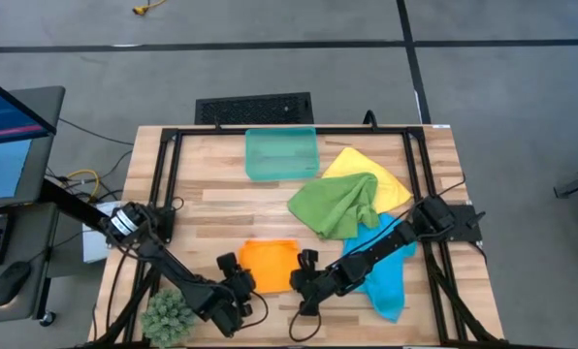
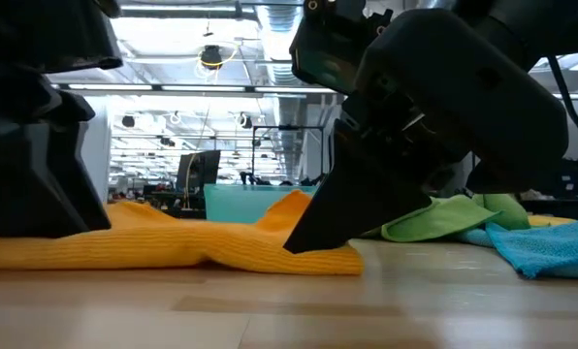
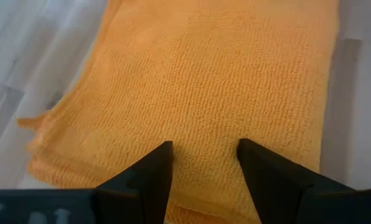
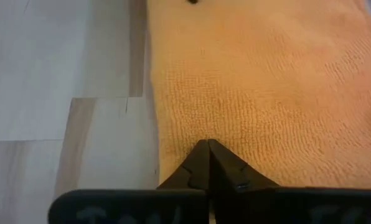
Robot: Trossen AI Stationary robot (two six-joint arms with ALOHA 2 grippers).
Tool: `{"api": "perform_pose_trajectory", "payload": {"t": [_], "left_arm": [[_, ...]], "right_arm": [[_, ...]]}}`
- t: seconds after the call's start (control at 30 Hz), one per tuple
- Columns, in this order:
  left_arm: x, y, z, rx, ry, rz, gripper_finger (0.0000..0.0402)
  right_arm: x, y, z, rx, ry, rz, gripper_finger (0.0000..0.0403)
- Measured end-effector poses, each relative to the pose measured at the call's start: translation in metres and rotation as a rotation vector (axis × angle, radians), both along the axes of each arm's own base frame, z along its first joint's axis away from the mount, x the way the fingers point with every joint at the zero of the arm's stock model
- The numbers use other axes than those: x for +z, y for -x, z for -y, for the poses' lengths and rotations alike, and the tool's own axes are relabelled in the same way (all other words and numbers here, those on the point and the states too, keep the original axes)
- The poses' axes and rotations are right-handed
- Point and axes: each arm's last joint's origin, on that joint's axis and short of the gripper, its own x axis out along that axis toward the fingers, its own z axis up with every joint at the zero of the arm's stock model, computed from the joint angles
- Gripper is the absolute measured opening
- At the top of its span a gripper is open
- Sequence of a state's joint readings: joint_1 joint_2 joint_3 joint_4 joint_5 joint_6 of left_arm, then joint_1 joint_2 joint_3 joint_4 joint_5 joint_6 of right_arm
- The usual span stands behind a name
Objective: Roll microfiber towels into tight, uniform cylinder then place into a basket
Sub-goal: Fold the orange towel
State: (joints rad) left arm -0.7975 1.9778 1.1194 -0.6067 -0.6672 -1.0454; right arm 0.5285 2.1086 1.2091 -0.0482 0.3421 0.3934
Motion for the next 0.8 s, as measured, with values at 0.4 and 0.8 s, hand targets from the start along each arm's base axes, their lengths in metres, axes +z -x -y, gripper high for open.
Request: {"api": "perform_pose_trajectory", "payload": {"t": [0.4,0.8], "left_arm": [[0.002,0.009,0.010,-0.040,-0.048,-0.011,0.0182],[0.038,-0.003,0.038,-0.134,-0.190,0.201,0.0182]], "right_arm": [[-0.002,0.004,-0.001,0.007,0.017,-0.030,0.0014],[-0.003,0.005,-0.001,0.009,0.020,-0.035,0.0011]]}}
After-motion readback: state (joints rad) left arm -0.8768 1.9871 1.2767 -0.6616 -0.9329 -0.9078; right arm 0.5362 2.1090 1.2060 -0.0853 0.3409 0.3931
